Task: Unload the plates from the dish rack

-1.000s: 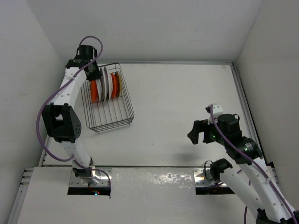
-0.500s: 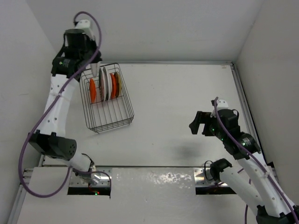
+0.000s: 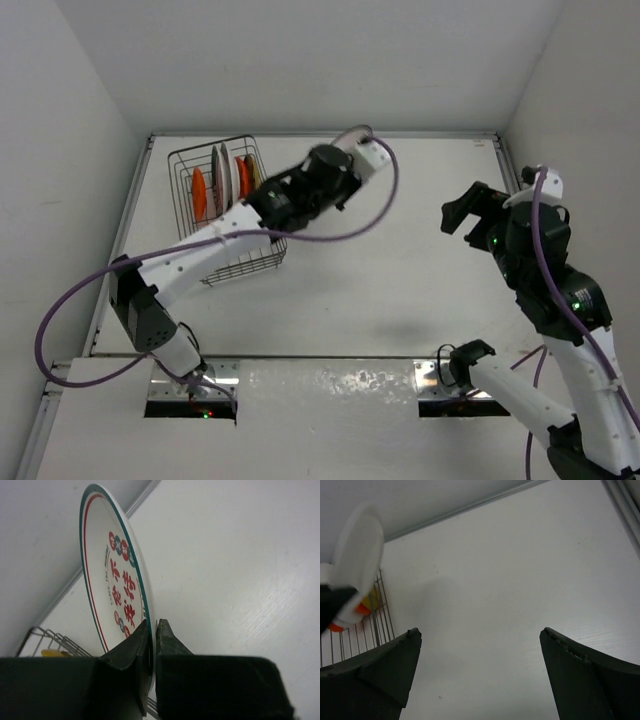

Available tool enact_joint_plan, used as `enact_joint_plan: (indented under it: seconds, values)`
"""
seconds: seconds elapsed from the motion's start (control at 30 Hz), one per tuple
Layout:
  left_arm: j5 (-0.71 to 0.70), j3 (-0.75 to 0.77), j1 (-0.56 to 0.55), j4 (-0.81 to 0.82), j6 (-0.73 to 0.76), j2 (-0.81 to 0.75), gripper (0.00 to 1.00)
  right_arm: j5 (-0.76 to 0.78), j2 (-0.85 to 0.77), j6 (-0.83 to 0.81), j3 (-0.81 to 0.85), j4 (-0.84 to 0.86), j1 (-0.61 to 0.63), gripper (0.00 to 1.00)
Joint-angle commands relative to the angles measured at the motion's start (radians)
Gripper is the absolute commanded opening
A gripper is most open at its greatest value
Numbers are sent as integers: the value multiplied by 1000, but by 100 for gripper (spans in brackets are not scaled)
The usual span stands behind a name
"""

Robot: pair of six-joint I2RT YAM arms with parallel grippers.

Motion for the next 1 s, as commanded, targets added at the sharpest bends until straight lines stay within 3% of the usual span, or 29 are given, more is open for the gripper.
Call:
enact_joint_plan:
  seconds: [0.0, 0.13, 0.3, 0.53, 0.6, 0.63, 0.7, 0.73, 0.83, 0.9, 0.97]
  values:
    - [-208, -139, -113, 293, 238, -74, 0, 73, 110, 22, 141, -25, -4, 99]
    - [-309, -271, -225, 489, 364, -82, 0, 0, 245, 23, 281, -73, -33, 99]
    - [-412, -460, -351, 715, 502, -114, 0, -464, 392, 29, 241, -7, -246, 97]
    - [-343, -436, -414, 676, 475, -100, 0, -804, 521, 8, 91, 159, -247, 88]
    - [-314, -422, -414, 651, 455, -90, 0, -832, 537, -1, 65, 184, -247, 84]
    - [-314, -416, -416, 651, 453, -86, 0, -836, 542, -9, 57, 188, -247, 74]
    - [-315, -409, -416, 650, 448, -74, 0, -841, 546, -9, 31, 211, -247, 63]
    - [-317, -408, -416, 650, 448, -73, 0, -842, 548, -8, 20, 221, -248, 42]
    - [-334, -402, -416, 650, 448, -56, 0, -839, 557, 23, -27, 264, -257, 0]
    - [-393, -397, -416, 663, 436, -39, 25, -812, 566, 51, -52, 322, -276, 0]
    - [-467, -390, -416, 654, 401, -27, 71, -778, 572, 119, -107, 378, -328, 0]
